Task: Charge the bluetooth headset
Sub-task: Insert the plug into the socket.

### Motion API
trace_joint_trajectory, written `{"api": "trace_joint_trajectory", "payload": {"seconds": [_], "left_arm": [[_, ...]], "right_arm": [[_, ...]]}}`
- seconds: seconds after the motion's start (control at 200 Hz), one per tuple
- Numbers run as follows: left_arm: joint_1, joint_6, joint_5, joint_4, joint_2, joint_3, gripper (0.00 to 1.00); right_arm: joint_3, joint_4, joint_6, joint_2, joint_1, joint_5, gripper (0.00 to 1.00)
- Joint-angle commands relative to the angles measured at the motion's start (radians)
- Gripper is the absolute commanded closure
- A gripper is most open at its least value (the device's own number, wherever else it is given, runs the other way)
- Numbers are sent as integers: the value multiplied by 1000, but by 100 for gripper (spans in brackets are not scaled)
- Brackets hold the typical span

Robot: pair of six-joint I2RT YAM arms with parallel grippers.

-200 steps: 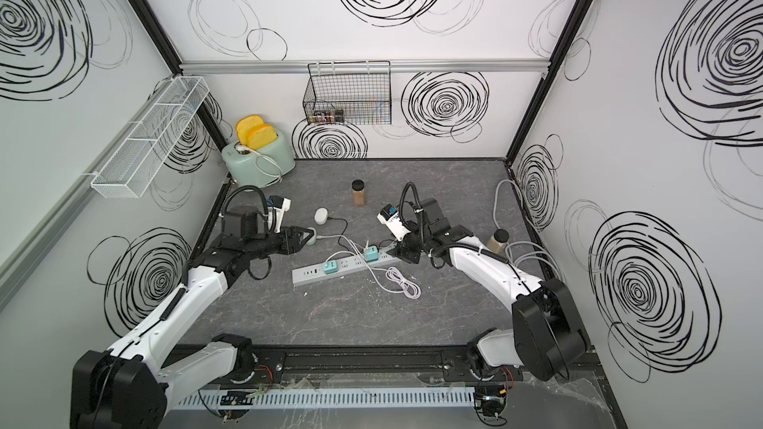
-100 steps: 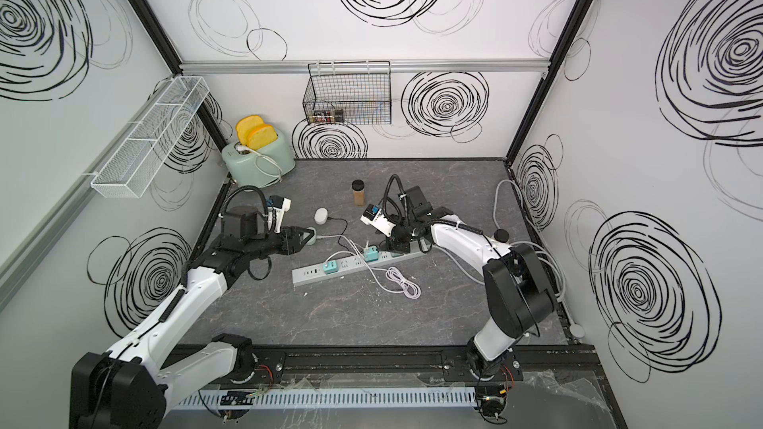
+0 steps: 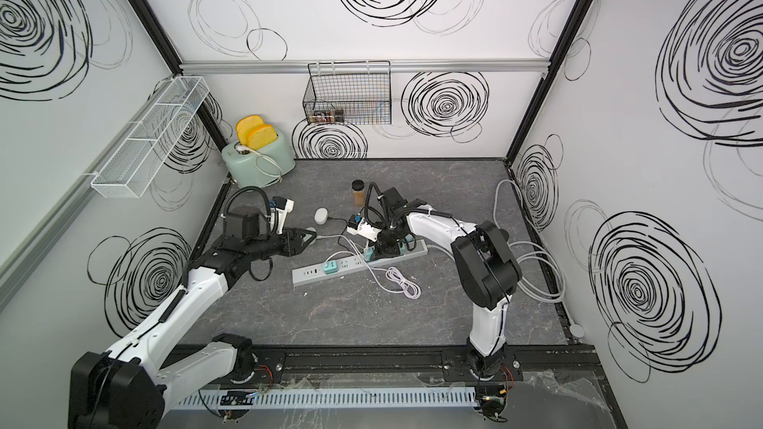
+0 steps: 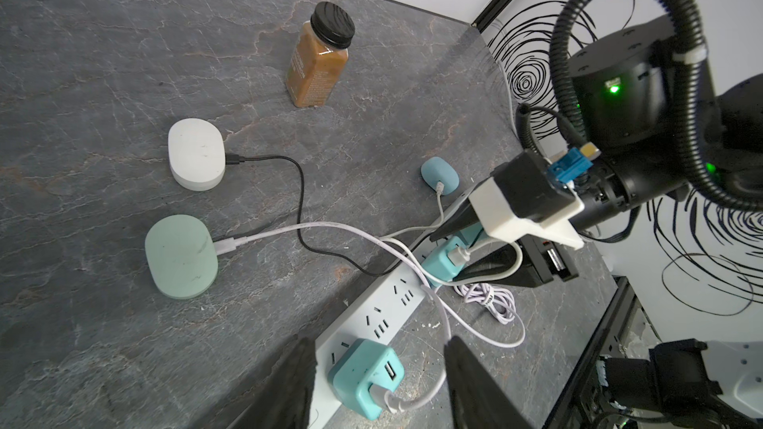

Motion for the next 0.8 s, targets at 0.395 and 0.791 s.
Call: {"api": "trace_joint_trajectory", "payload": {"seconds": [0.395,0.791], "left_arm": [[5,21,13,9,4,-4,46],[18,18,13,10,1,-5,46]], "right_arm": [[33,-69,-24,-16,8,-31,53],[49,-74,18,-20,14,-41,54]]}}
